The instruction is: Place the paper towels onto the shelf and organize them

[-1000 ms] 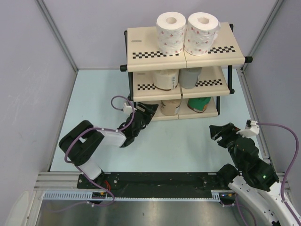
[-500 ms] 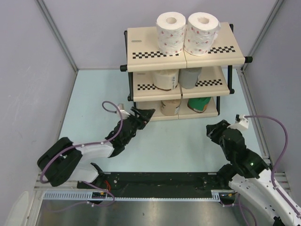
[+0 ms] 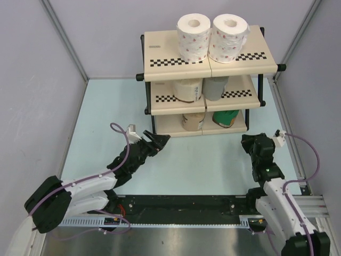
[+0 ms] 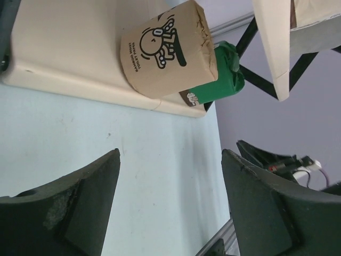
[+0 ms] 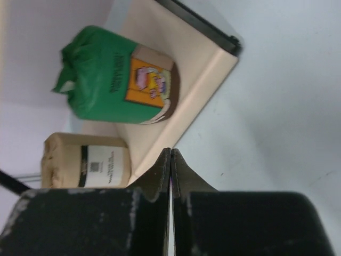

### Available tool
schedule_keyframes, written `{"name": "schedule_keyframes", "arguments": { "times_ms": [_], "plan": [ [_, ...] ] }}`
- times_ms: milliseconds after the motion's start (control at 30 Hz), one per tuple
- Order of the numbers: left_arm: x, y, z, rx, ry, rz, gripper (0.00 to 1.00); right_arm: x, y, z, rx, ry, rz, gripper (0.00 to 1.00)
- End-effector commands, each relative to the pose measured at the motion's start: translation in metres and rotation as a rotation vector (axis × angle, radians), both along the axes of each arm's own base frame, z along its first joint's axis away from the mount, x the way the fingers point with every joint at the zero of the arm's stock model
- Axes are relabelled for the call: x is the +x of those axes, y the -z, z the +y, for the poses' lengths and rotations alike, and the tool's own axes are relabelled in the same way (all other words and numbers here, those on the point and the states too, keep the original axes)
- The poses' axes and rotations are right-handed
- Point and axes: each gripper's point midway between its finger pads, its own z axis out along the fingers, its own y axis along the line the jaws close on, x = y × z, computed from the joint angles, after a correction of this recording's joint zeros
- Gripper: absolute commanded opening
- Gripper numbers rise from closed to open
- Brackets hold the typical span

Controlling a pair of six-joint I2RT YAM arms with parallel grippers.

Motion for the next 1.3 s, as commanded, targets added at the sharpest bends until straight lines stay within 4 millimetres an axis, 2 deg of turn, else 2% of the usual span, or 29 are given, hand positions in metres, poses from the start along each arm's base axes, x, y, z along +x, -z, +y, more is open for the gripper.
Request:
{"name": "schedule_keyframes", "arguments": {
  "times_ms": [0, 33, 100, 133, 200, 367, 467, 533, 567, 600, 667, 733, 800, 900, 933, 1033, 1067, 1133, 1167, 1233, 1267],
  "plan": [
    [-0.009, 0.008, 0.003, 0.065, 0.033, -0.012, 0.82, 0.034, -0.032, 0.01, 0.104, -0.068, -0.192, 0.0],
    [-0.009, 0.007, 0.004, 0.066, 0.034, -0.016, 0.82, 0.039, -0.027, 0.008, 0.097, -0.062, -0.178, 0.0],
    [-0.011, 0.009, 0.004, 0.071, 0.04, -0.017, 0.82, 0.047, -0.032, 0.007, 0.097, -0.068, -0.214, 0.0],
    [-0.011, 0.01, 0.004, 0.074, 0.044, -0.018, 0.82, 0.052, -0.025, 0.006, 0.098, -0.066, -0.199, 0.0],
    [-0.013, 0.011, 0.002, 0.074, 0.055, -0.02, 0.82, 0.06, -0.032, 0.005, 0.108, -0.062, -0.236, 0.0],
    [-0.013, 0.016, 0.001, 0.085, 0.065, -0.014, 0.82, 0.078, -0.02, -0.003, 0.13, 0.001, -0.244, 0.0],
    [-0.014, 0.017, 0.001, 0.084, 0.066, -0.012, 0.82, 0.087, -0.023, -0.008, 0.151, 0.041, -0.281, 0.0],
    [-0.014, 0.017, 0.001, 0.085, 0.067, -0.011, 0.82, 0.092, -0.015, -0.012, 0.163, 0.068, -0.275, 0.0],
    [-0.014, 0.017, 0.002, 0.087, 0.065, -0.012, 0.82, 0.095, -0.023, -0.015, 0.166, 0.083, -0.313, 0.0],
    [-0.014, 0.017, 0.003, 0.087, 0.062, -0.011, 0.82, 0.098, -0.016, -0.016, 0.167, 0.094, -0.302, 0.0],
    [-0.015, 0.017, 0.004, 0.086, 0.059, -0.013, 0.82, 0.102, -0.021, -0.021, 0.179, 0.126, -0.337, 0.0],
    [-0.015, 0.016, 0.005, 0.086, 0.058, -0.015, 0.82, 0.105, -0.014, -0.023, 0.185, 0.141, -0.328, 0.0],
    [-0.015, 0.017, 0.006, 0.091, 0.052, -0.013, 0.82, 0.112, -0.018, -0.023, 0.191, 0.142, -0.356, 0.0],
    [-0.015, 0.017, 0.007, 0.097, 0.05, -0.016, 0.82, 0.124, -0.016, -0.023, 0.198, 0.13, -0.366, 0.0],
    [-0.015, 0.017, 0.008, 0.101, 0.049, -0.017, 0.82, 0.128, -0.009, -0.025, 0.2, 0.136, -0.36, 0.0],
    [-0.015, 0.016, 0.009, 0.103, 0.048, -0.02, 0.82, 0.14, -0.013, -0.029, 0.23, 0.135, -0.392, 0.0],
    [-0.015, 0.015, 0.009, 0.102, 0.047, -0.021, 0.82, 0.145, -0.005, -0.027, 0.238, 0.12, -0.381, 0.0],
    [-0.015, 0.014, 0.009, 0.105, 0.044, -0.025, 0.82, 0.152, -0.01, -0.023, 0.257, 0.097, -0.41, 0.0],
    [-0.015, 0.014, 0.01, 0.107, 0.043, -0.024, 0.82, 0.156, 0.001, -0.031, 0.261, 0.107, -0.39, 0.0],
    [-0.015, 0.014, 0.01, 0.109, 0.043, -0.025, 0.82, 0.163, -0.002, -0.029, 0.277, 0.086, -0.412, 0.0],
    [-0.014, 0.014, 0.01, 0.11, 0.042, -0.024, 0.82, 0.166, 0.004, -0.026, 0.281, 0.069, -0.402, 0.0]
  ]
}}
